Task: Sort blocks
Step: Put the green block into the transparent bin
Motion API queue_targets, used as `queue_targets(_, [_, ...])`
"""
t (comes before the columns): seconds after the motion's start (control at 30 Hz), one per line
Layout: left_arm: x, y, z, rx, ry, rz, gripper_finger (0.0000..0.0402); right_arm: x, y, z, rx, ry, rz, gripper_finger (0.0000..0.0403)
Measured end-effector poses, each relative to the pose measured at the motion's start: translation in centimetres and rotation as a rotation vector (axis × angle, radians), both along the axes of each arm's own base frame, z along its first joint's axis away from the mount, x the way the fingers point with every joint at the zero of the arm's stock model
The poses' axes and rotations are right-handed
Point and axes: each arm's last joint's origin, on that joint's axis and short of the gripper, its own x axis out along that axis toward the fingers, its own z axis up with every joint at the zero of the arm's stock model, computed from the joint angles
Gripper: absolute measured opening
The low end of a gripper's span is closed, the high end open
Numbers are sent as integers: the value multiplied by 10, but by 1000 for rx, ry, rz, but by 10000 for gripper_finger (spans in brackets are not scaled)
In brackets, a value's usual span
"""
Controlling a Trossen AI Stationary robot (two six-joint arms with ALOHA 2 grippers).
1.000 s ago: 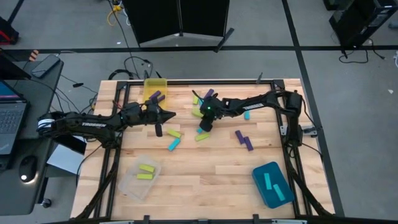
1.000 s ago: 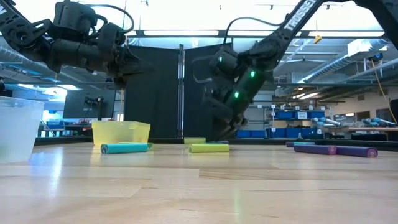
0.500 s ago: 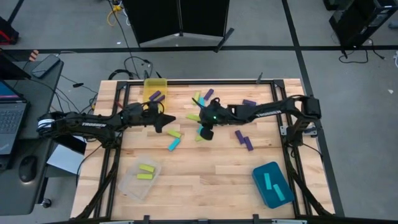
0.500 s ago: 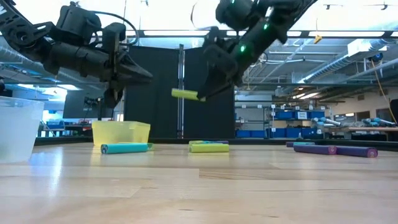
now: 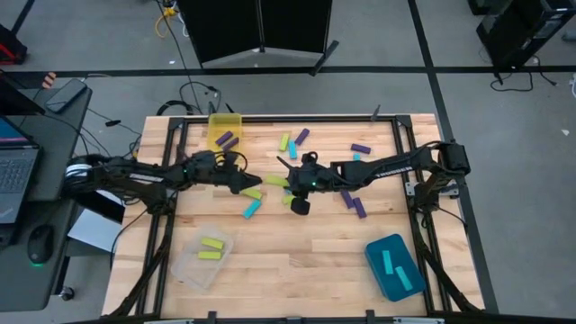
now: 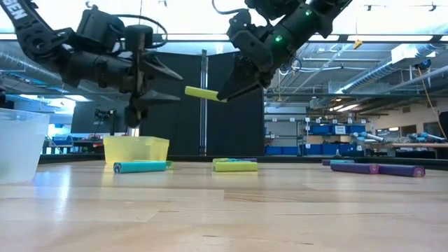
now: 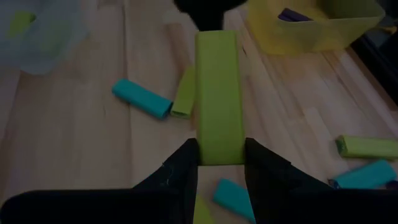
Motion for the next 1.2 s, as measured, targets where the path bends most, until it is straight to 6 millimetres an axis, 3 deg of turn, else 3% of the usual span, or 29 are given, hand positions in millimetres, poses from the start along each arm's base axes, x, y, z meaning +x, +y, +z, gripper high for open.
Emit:
queue_targets(0.5, [36,8,0,-9,-31,-91,199,0,0,0,-9,3,2,113])
queue_targets(0.63, [39,9,-4,9,-12,-97,169,0,0,0,-10,4,3,113])
queue_targets(0.9, [42,11,-8,65,-19,-62,66,-1,-1,-1,-29,19,-1,119])
queue_targets(1.2, [42,11,-2,244,-83,-96,61,-2,-2,-1,-79,38,-34,158])
